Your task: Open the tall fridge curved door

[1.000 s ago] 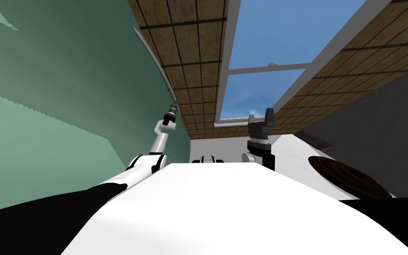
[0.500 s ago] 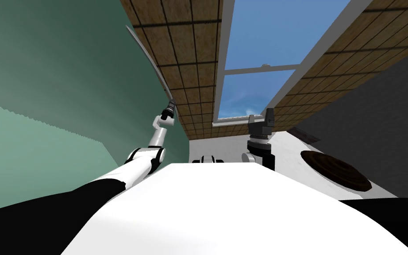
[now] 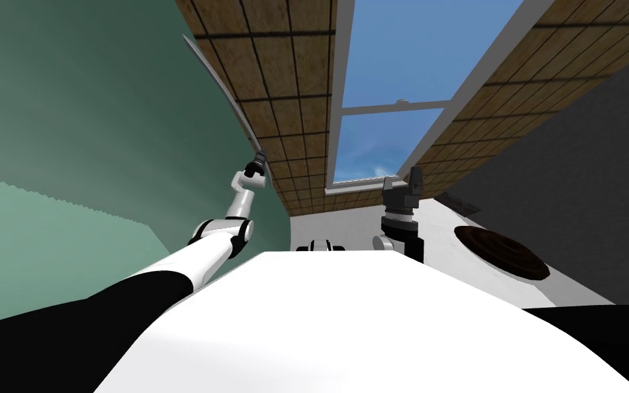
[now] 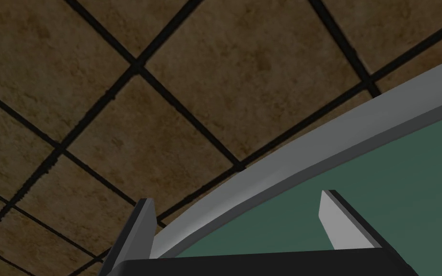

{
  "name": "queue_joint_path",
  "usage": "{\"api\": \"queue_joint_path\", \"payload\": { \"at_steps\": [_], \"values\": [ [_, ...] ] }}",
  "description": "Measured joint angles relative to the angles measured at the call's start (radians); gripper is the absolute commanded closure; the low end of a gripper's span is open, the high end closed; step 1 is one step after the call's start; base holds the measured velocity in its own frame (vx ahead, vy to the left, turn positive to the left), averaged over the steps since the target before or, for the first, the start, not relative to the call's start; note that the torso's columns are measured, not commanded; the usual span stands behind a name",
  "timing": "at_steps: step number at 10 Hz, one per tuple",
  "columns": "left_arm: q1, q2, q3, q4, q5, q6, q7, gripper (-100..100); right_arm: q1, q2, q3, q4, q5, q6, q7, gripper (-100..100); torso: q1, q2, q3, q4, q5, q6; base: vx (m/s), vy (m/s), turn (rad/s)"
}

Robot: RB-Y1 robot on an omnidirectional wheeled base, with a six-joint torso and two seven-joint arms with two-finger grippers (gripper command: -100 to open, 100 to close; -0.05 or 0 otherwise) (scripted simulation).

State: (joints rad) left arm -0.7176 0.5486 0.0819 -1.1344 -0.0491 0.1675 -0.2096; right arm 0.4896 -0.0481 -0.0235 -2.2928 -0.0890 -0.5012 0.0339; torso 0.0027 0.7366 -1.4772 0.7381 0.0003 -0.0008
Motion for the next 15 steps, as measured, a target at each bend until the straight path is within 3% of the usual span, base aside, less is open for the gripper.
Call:
{"api": "queue_joint_path", "payload": {
  "at_steps": [2, 3, 6, 11, 13, 14, 15],
  "values": [
    [-0.047, 0.022, 0.001, 0.037, 0.002, 0.038, -0.005, -100, 0.0, 0.0, 0.0, 0.0, 0.0, 0.0, 0.0, 0, 0.0, 0.0, 0.0, 0.0, 0.0, 0.0, -0.011, 0.012, -0.08],
    [-0.084, 0.035, 0.001, 0.084, 0.001, 0.04, -0.008, -100, 0.0, 0.0, 0.0, 0.0, 0.0, 0.0, 0.0, 0, -0.001, 0.0, 0.0, 0.0, 0.0, 0.001, -0.009, 0.011, -0.057],
    [-0.133, 0.059, 0.006, 0.129, 0.001, 0.085, -0.015, -100, 0.0, 0.0, 0.0, 0.0, 0.0, 0.0, 0.0, 0, -0.001, 0.0, 0.0, 0.0, 0.0, 0.0, -0.009, 0.01, -0.077],
    [-0.249, 0.103, 0.011, 0.27, -0.005, 0.13, -0.028, -100, 0.0, 0.0, 0.0, 0.0, 0.0, 0.0, 0.0, 0, -0.001, -0.001, -0.001, 0.002, -0.002, 0.0, -0.017, 0.007, -0.074],
    [-0.296, 0.125, 0.009, 0.333, -0.004, 0.151, -0.033, -100, 0.0, 0.0, 0.0, 0.0, 0.0, 0.0, 0.0, 0, 0.001, -0.004, -0.003, 0.006, -0.004, 0.0, -0.033, -0.007, -0.098],
    [-0.337, 0.137, 0.001, 0.396, 0.002, 0.157, -0.038, -100, 0.0, 0.0, 0.0, 0.0, 0.0, 0.0, 0.0, 0, 0.003, -0.006, -0.004, 0.009, -0.006, 0.0, -0.007, 0.011, -0.022],
    [-0.345, 0.146, 0.01, 0.393, -0.008, 0.159, -0.038, -100, 0.0, 0.0, 0.0, 0.0, 0.0, 0.0, 0.0, 0, 0.003, -0.005, -0.004, 0.005, -0.003, -0.001, 0.038, 0.034, 0.019]
  ]
}}
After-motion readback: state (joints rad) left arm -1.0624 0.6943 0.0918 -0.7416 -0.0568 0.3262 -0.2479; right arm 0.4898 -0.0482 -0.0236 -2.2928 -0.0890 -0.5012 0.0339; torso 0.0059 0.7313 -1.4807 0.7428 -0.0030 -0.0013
